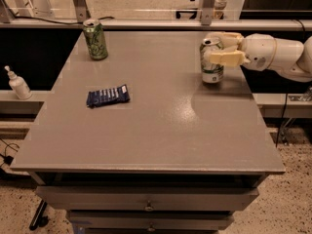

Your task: Place 7up can upright

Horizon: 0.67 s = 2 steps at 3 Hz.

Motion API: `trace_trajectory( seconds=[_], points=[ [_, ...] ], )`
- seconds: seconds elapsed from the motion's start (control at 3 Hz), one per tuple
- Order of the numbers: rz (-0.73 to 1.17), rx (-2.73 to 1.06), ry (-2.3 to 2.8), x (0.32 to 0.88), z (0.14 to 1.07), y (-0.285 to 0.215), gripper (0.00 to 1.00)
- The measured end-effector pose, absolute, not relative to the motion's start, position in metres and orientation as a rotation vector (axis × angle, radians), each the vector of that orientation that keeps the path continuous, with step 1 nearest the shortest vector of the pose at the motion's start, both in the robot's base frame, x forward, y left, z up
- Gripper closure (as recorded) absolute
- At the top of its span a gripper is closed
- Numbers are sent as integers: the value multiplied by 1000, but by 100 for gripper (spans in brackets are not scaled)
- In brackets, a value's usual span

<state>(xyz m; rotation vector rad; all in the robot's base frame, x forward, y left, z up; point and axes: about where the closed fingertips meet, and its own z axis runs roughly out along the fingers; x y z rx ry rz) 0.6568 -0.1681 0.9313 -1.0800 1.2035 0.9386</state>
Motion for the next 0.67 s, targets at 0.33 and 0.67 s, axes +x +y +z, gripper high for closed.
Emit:
trace_trajectory(
  seconds=[0.33,0.67],
  points=[
    [970,-1055,1185,655,929,-180,58],
    [994,-1045,1174,653,926,-187,35]
  ],
)
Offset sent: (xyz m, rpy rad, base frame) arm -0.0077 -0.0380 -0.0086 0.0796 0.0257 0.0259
